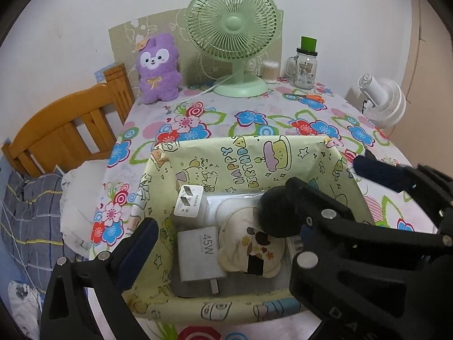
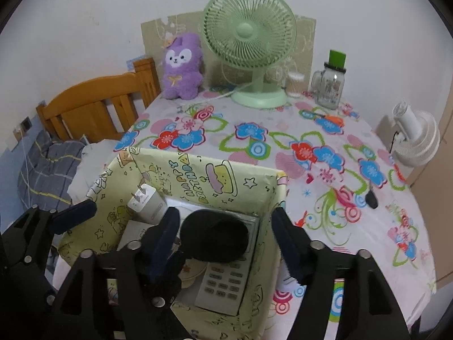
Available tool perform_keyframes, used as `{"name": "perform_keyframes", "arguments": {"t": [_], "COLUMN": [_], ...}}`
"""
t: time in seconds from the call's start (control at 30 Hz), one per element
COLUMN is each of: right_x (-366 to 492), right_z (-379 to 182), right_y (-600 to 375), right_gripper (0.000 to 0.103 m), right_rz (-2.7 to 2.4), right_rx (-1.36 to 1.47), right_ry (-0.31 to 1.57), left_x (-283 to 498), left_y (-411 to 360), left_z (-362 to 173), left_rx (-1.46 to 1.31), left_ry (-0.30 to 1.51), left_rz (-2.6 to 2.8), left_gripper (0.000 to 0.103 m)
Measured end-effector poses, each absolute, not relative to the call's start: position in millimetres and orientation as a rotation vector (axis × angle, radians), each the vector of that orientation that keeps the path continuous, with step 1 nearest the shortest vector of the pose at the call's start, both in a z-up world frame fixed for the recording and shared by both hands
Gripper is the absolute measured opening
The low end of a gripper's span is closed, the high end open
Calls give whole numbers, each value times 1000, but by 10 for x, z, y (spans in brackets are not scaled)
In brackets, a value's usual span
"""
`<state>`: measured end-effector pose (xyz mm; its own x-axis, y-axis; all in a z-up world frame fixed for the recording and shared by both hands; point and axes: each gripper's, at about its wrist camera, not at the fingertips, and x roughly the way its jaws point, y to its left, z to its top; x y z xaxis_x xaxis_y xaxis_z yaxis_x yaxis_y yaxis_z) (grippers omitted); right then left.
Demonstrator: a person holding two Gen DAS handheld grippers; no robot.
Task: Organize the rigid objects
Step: 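Open both tools to release the round case and black stand into the box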
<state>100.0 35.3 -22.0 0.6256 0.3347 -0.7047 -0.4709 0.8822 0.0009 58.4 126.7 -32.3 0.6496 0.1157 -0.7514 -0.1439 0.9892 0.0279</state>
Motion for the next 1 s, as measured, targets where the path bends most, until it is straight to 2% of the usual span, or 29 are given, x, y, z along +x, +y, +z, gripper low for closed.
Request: {"name": "perform_keyframes", "arguments": {"t": [0.33,1.0], "right_x": [842,568], "right_z": [-59,171], "right_y": [84,-422], "right_gripper": [84,88], "right_rz": [434,398], "right_rx": [-165,-144], "right_ry": [726,678], "left_x": [427,199], "left_y": [1082,677], "left_z": [-174,41], "left_rx": [-25,-21], "left_ry": [810,764], "left_rz": [145,114], "left_gripper": [103,103]}}
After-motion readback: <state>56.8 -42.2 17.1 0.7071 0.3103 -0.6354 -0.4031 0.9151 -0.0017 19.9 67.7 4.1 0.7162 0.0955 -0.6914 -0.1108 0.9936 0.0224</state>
